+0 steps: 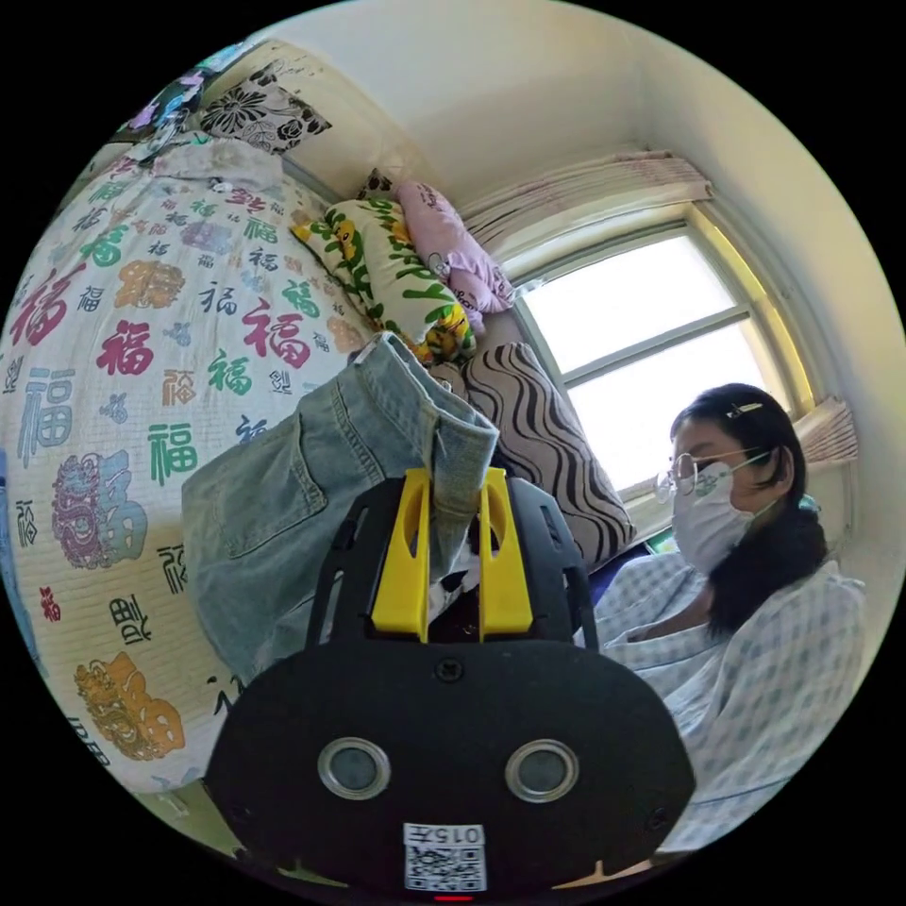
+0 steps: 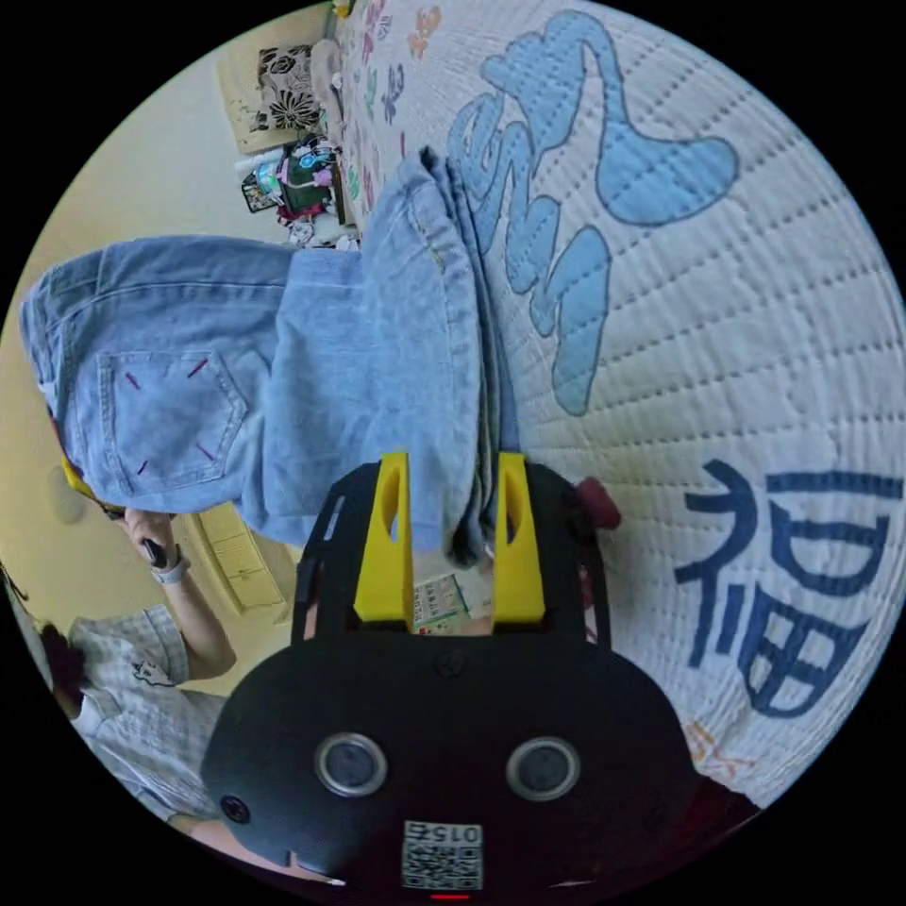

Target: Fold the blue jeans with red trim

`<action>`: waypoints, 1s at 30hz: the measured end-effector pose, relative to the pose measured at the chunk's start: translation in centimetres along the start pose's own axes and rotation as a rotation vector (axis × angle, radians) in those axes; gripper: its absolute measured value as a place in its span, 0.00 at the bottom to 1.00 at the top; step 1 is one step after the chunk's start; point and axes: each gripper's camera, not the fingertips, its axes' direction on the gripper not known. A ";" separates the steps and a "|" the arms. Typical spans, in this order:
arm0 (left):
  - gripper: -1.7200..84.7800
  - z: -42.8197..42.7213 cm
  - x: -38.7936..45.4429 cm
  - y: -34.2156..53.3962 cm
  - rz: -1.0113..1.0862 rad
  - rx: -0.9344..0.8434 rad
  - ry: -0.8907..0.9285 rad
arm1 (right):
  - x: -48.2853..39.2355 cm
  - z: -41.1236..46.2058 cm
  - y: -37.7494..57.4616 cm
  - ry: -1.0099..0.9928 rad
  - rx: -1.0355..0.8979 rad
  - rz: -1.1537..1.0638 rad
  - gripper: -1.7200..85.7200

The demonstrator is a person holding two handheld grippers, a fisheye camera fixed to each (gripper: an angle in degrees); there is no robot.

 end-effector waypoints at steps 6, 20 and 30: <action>0.11 -6.1 3.6 -0.5 0.067 0.089 0.091 | -2.1 -2.7 2.0 -0.132 0.058 -0.079 0.08; 0.09 -30.0 -3.6 8.7 -0.168 0.576 -0.217 | -14.6 -29.8 17.3 0.760 0.430 0.052 0.06; 0.08 -38.2 -13.5 22.6 -0.814 0.591 -0.564 | -17.6 -23.0 18.4 0.831 0.197 0.173 0.05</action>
